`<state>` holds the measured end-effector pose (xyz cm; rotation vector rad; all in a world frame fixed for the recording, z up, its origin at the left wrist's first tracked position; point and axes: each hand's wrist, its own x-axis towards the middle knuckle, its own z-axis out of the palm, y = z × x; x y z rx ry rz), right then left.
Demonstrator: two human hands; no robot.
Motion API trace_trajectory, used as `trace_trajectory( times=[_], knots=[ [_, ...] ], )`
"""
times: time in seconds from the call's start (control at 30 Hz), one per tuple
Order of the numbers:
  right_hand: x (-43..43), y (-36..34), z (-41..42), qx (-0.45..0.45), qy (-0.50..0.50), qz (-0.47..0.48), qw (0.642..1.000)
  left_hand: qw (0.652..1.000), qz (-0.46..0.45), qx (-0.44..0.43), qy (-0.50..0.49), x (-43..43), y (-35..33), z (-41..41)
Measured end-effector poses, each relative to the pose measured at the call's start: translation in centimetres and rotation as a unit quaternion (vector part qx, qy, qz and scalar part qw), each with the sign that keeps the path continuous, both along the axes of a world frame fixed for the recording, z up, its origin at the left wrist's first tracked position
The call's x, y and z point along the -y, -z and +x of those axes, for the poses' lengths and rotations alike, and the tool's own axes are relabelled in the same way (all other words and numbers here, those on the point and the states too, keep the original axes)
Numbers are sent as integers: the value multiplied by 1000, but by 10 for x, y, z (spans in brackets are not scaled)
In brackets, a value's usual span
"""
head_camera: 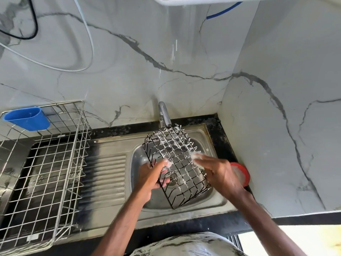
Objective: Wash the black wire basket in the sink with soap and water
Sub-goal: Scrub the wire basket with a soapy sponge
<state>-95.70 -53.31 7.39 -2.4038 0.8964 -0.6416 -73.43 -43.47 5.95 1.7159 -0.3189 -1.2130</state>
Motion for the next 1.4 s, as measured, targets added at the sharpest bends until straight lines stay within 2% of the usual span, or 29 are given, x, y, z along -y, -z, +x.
trace_trajectory(
  times=[0.2,0.47,0.63,0.83,1.13,1.4],
  knots=[
    [27,0,26,1,-2,-19,1000,1000,-4,9,-4,6,1,-1],
    [-28,11,-20,58,34,21,998,999,10,1,-47,0,6,11],
    [-31,15,-23,56,54,10,997,999,23,-11,-29,-1,10,2],
    [2,5,15,51,51,-11,997,1000,22,-4,6,-4,2,-14],
    [-43,13,3,55,75,2,996,997,13,-7,-71,-10,0,7],
    [-78,4,24,40,-45,-35,998,995,-2,-34,-89,-10,-2,5]
  ],
)
